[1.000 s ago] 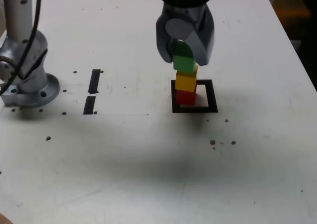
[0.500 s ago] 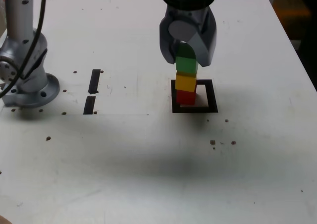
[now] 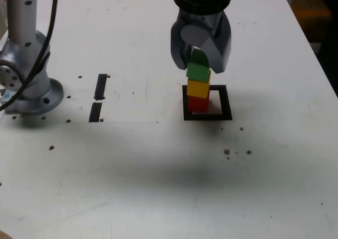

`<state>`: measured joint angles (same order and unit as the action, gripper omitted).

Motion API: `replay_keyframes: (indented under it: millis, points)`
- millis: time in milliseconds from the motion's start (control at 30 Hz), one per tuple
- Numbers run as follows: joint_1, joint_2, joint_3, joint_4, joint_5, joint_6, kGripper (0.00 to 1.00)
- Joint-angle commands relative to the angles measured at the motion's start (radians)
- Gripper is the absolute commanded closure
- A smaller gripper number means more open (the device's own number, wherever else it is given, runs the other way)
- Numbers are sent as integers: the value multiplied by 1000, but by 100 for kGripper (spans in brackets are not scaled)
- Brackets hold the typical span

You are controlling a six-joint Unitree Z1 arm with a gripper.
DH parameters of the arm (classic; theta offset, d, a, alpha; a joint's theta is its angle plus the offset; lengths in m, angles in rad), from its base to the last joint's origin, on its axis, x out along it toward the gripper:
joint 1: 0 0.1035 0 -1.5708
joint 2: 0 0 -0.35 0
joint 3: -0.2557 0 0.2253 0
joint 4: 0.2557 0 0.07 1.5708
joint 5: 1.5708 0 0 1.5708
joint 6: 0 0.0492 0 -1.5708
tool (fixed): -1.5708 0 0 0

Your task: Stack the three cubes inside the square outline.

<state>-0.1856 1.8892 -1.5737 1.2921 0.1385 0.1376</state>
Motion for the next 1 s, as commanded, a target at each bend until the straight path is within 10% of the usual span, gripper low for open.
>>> replay_keyframes:
  millis: [0,967]
  points:
    - [3,2,3,-5,-2,4,35]
    - [3,-253,92,193,47,-19,20]
